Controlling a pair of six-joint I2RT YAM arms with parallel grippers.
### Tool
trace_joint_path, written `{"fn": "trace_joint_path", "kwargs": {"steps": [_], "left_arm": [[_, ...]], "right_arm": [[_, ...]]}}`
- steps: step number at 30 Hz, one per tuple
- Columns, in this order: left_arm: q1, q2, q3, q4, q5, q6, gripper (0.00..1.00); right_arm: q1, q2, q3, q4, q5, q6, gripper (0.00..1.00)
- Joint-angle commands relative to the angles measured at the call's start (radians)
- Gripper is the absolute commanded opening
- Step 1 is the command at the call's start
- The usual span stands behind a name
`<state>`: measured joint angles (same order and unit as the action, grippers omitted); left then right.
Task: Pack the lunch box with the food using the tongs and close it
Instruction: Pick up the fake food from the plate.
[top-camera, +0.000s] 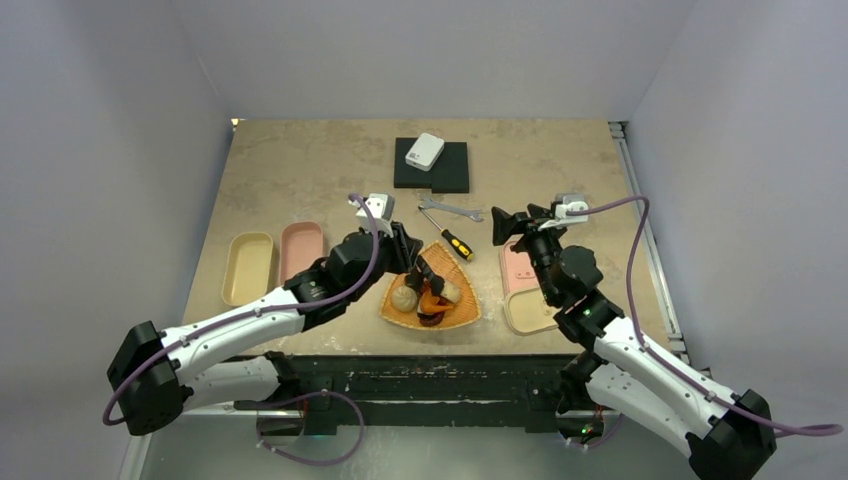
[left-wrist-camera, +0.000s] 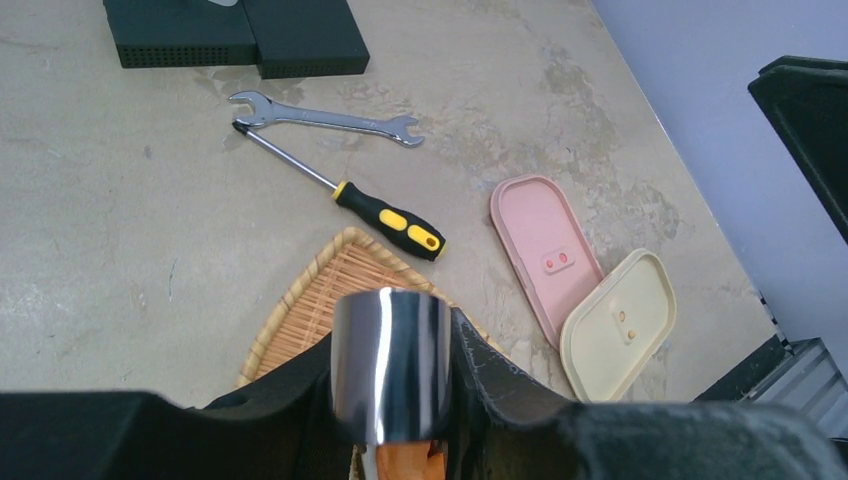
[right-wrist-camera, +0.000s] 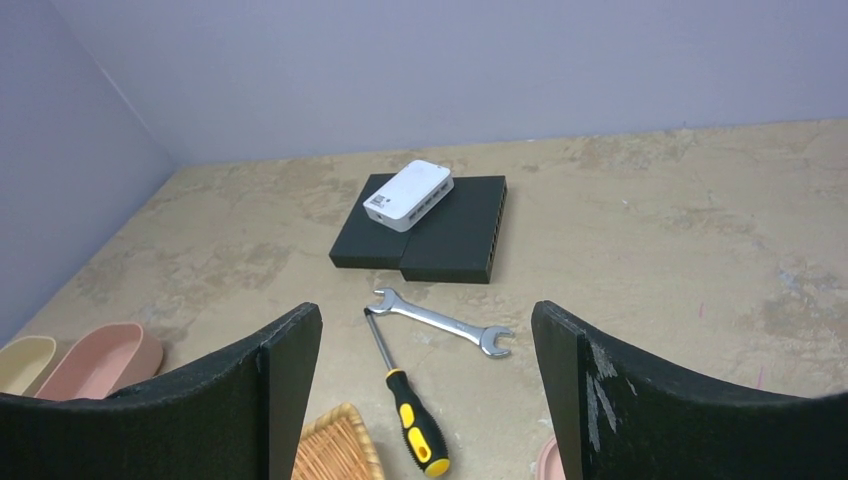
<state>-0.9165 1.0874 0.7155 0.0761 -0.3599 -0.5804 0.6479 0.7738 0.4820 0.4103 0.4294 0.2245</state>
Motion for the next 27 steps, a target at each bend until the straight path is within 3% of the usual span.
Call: {"fn": "trace_joint_path", "kwargs": {"steps": [1, 14, 27], "left_arm": [[0.004, 0.004, -0.014, 0.105, -0.004, 0.033, 0.31], [0.004, -0.011, 0.023, 0.021, 0.035, 0.082, 0.29], [0.003, -0.112, 0.041, -0.073, 0.036, 0.025, 0.30]], "right_arm": [[0.003, -0.017, -0.008, 0.016, 0.022, -0.015, 0.81], [0.002, -0.008, -0.005, 0.019, 0.025, -0.017, 0.81], [0.001, -0.017, -0.008, 0.011, 0.015, -0.004, 0.81]]}}
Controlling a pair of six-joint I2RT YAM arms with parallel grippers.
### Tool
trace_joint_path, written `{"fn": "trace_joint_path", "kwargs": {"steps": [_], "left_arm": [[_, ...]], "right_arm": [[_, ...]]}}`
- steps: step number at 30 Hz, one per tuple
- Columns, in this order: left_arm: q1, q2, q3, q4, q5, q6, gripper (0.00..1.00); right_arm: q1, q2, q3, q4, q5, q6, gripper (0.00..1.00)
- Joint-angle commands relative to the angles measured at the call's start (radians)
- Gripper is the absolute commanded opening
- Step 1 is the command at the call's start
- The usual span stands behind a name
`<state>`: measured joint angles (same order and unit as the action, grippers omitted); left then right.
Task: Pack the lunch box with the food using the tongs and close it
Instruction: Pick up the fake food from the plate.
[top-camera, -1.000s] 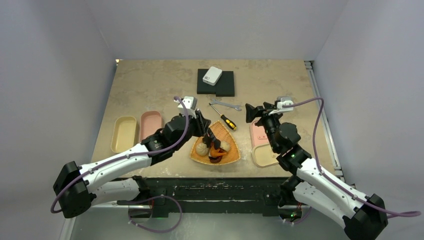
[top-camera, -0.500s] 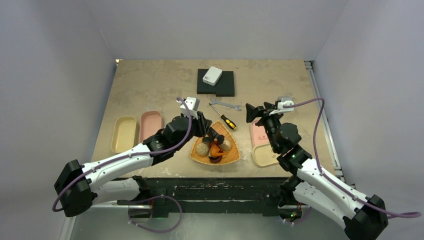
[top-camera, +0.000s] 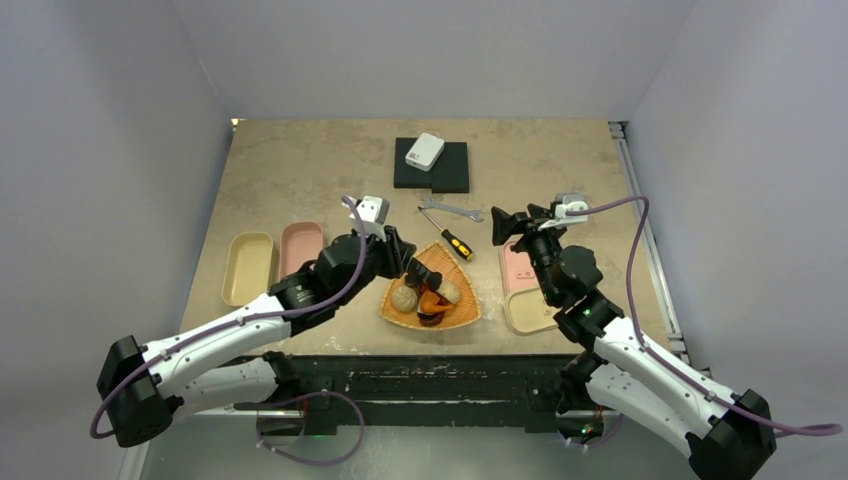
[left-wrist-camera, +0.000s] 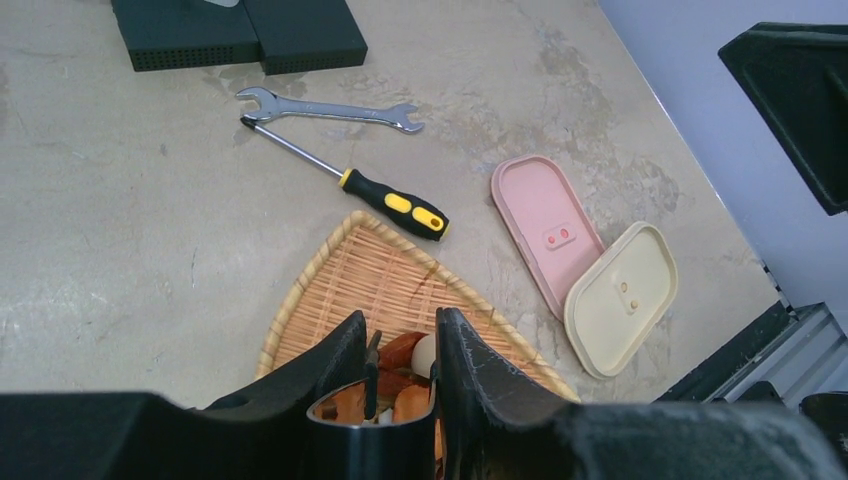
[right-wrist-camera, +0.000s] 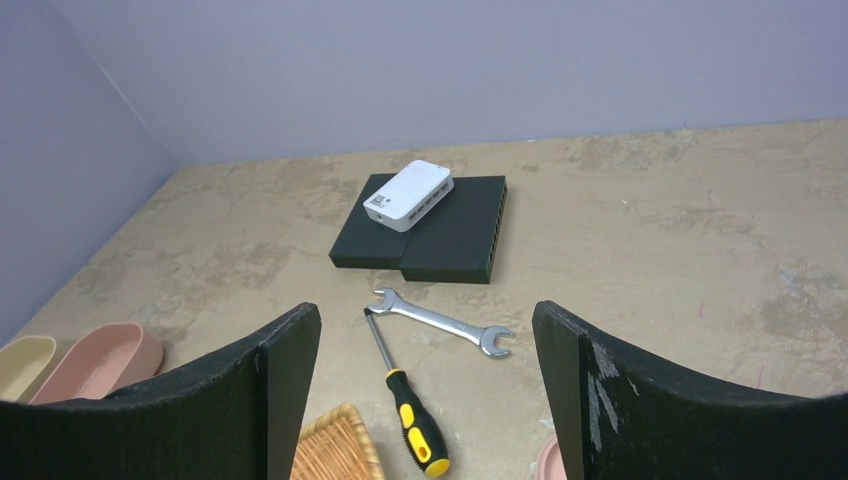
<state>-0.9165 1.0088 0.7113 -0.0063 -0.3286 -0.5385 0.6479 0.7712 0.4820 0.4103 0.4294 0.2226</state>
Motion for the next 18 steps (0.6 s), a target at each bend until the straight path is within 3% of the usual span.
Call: {"fn": "trace_joint_path", "kwargs": {"steps": [1, 18], "left_arm": [[0.004, -0.031, 0.045, 0.015, 0.014, -0.020, 0.30], [0.003, 0.055, 0.070, -0.046, 0.062, -0.041, 0.33]], "right_arm": [[0.002, -0.014, -0.008, 0.012, 0.014, 0.000, 0.81], [0.002, -0.034, -0.014, -0.008, 0.031, 0.004, 0.81]]}}
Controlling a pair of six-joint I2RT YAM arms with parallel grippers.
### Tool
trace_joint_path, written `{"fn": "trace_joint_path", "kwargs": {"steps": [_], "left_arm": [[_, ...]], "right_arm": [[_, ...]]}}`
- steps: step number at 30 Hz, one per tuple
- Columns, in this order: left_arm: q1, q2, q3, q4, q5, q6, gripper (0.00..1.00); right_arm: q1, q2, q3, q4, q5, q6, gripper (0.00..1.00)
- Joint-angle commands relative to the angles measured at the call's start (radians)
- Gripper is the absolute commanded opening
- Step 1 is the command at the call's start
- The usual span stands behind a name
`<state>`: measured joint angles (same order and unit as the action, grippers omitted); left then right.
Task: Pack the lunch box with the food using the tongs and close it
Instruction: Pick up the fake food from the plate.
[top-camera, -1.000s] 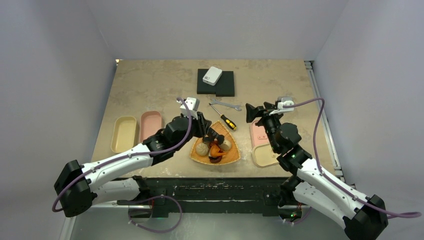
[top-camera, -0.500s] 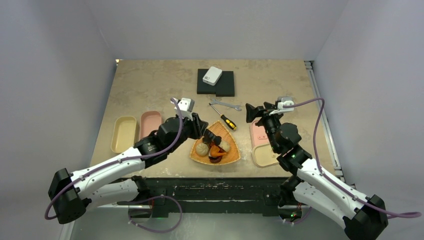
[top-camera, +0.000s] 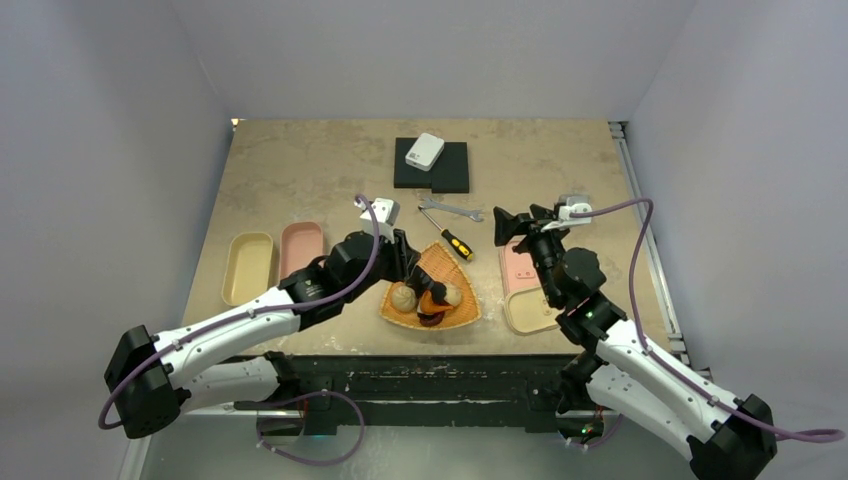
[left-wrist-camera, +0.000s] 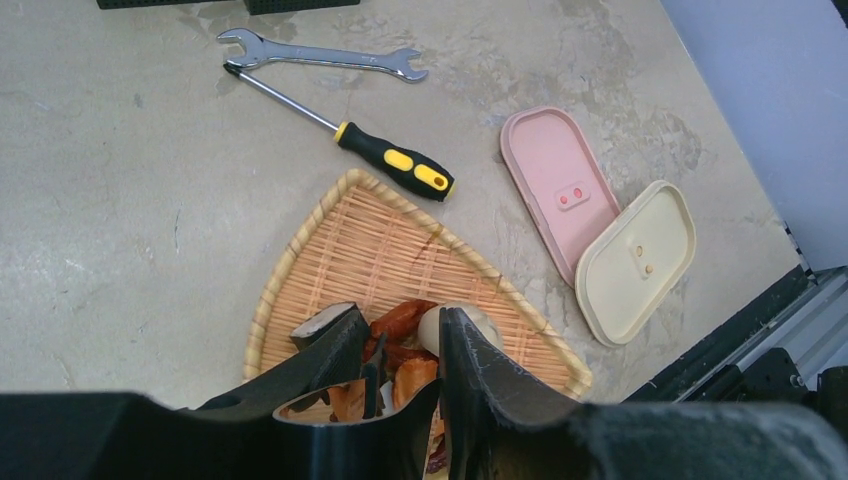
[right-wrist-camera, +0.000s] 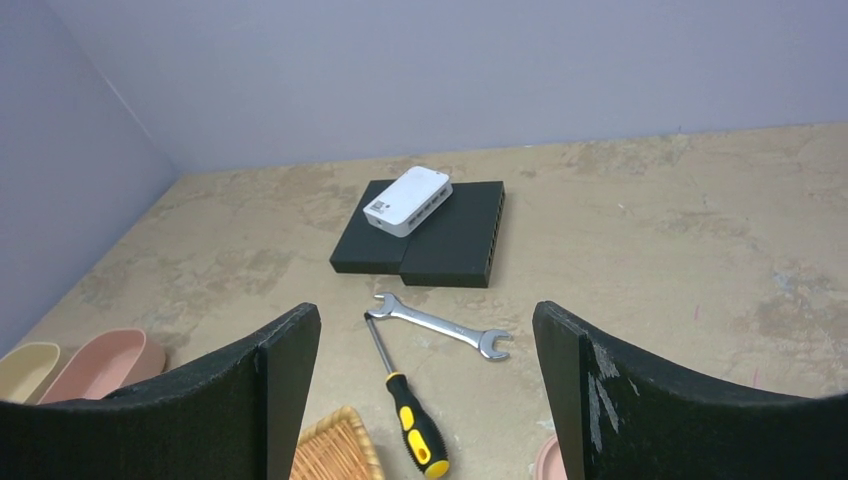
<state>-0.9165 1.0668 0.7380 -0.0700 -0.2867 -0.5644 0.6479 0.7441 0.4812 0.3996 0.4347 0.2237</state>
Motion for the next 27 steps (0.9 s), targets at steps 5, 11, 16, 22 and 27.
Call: {"fn": "trace_joint_path", "kwargs": {"steps": [5, 11, 16, 22, 27], "left_arm": [[0.004, -0.016, 0.054, -0.015, 0.022, -0.008, 0.31], [0.004, -0.019, 0.068, -0.082, -0.002, -0.018, 0.30], [0.004, -0.054, 0.065, -0.102, -0.046, -0.017, 0.29], [0.004, -0.028, 0.058, -0.069, -0.005, -0.031, 0.29], [0.003, 0.008, 0.063, -0.036, 0.049, -0.039, 0.30]], "right_arm": [[0.002, 0.002, -0.015, 0.008, 0.025, 0.003, 0.82], [0.002, 0.006, -0.016, 0.010, 0.022, 0.006, 0.82], [0.002, 0.002, -0.017, 0.007, 0.020, 0.008, 0.82], [0.002, 0.000, -0.013, 0.007, 0.018, 0.009, 0.82], [0.002, -0.001, -0.010, -0.002, 0.022, 0.008, 0.82]]}}
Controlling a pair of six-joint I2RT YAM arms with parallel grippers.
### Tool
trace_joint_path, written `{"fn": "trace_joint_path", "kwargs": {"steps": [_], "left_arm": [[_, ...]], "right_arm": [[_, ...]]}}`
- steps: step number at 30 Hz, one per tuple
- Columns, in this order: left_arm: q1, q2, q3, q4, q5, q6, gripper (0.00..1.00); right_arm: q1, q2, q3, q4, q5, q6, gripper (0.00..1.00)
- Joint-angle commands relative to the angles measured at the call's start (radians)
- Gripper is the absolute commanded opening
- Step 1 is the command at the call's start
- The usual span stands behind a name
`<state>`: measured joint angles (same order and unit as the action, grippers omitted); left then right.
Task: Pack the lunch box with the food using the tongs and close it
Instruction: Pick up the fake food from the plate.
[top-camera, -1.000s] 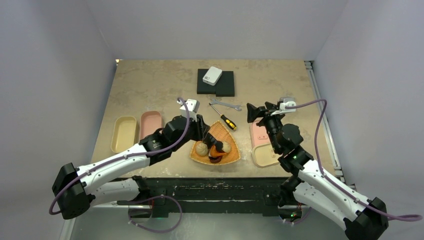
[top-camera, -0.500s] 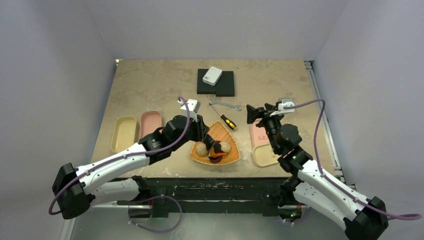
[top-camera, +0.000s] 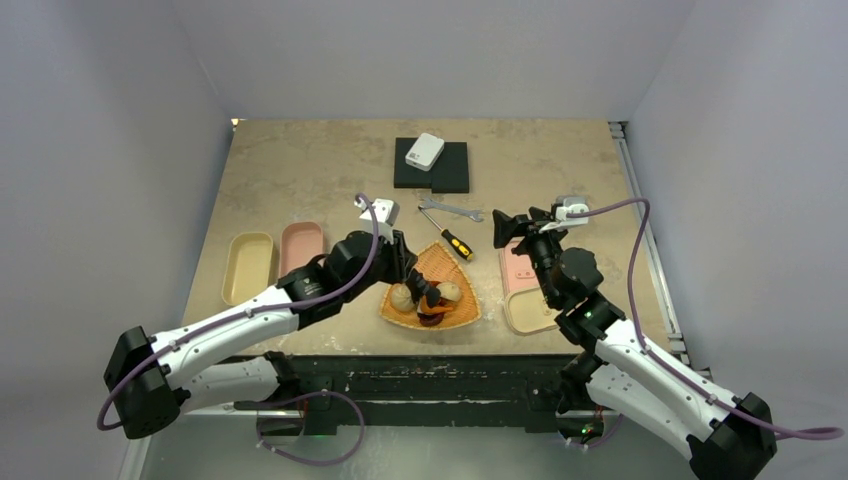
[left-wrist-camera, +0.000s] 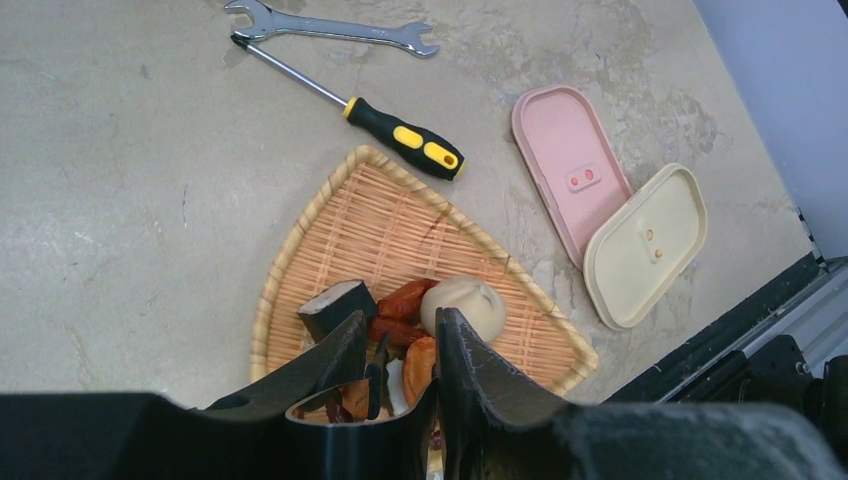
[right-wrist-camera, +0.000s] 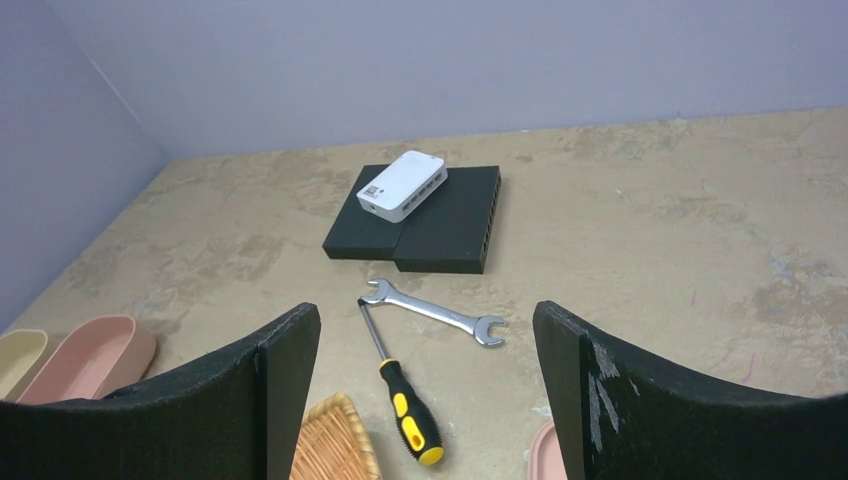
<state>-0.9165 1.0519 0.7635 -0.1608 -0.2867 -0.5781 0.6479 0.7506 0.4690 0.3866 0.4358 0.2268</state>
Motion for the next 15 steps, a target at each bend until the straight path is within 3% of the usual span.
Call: {"fn": "trace_joint_path", "kwargs": {"steps": [1, 9, 15], "left_arm": [[0.003, 0.032, 0.039, 0.061, 0.061, -0.028, 0.30], [0.004, 0.064, 0.032, 0.066, 0.080, -0.038, 0.28], [0.004, 0.036, 0.035, 0.072, 0.054, -0.045, 0.06]], "right_arm": [[0.002, -0.009, 0.001, 0.010, 0.021, 0.006, 0.82], [0.002, -0.021, -0.004, 0.003, 0.027, 0.005, 0.82], [0.002, -0.024, -0.004, 0.002, 0.036, 0.003, 0.82]]}}
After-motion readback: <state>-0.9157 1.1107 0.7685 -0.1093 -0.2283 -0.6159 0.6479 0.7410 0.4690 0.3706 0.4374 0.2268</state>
